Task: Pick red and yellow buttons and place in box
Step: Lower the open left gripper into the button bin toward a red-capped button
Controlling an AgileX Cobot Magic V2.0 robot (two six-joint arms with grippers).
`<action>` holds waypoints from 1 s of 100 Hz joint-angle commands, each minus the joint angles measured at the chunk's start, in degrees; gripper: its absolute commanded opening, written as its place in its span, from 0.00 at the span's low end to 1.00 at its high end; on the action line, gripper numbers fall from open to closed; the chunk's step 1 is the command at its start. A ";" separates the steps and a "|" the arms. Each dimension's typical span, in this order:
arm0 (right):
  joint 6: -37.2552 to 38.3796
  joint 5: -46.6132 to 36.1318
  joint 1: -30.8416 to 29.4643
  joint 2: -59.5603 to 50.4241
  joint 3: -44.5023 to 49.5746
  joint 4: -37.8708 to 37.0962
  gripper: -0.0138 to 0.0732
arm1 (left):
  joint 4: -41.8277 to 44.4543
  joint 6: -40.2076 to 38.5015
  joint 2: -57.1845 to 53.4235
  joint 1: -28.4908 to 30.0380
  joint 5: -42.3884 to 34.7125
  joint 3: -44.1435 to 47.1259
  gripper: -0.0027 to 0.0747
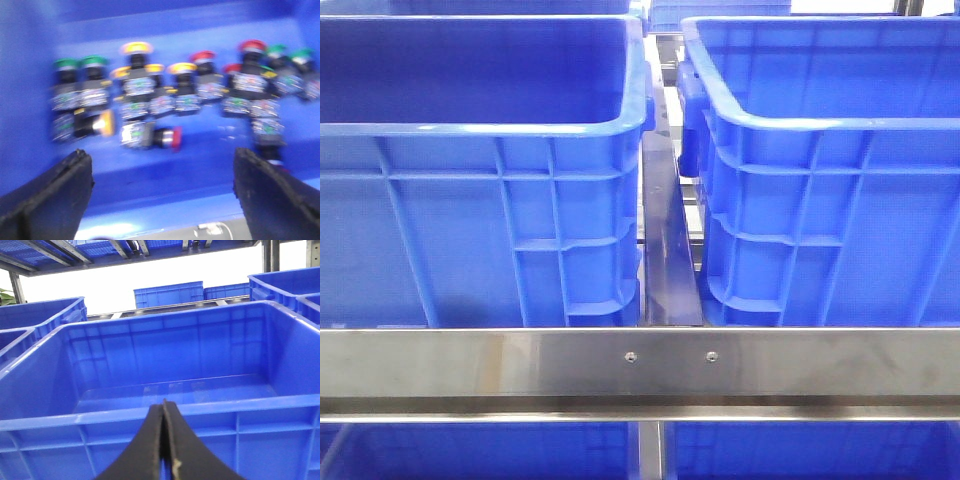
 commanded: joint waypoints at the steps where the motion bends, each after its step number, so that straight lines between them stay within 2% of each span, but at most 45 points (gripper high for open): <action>1: -0.19 -4.85 0.08 -1.46 -1.10 -0.77 0.08 | -1.75 1.21 2.52 -3.32 -4.16 -3.31 0.74; 16: -0.19 -4.85 0.08 -1.46 -1.10 -0.77 0.08 | -1.64 1.21 10.14 -7.59 -5.61 -7.30 0.74; 54: -0.19 -4.85 0.08 -1.46 -1.10 -0.77 0.08 | -1.64 1.67 31.71 -10.95 -2.85 -21.48 0.74; 75: -0.19 -4.85 0.08 -1.46 -1.10 -0.77 0.08 | -1.73 2.75 38.88 -12.66 -1.86 -26.71 0.74; 100: -0.19 -4.85 0.08 -1.46 -1.10 -0.77 0.08 | -1.73 2.75 43.16 -12.69 -1.97 -28.38 0.74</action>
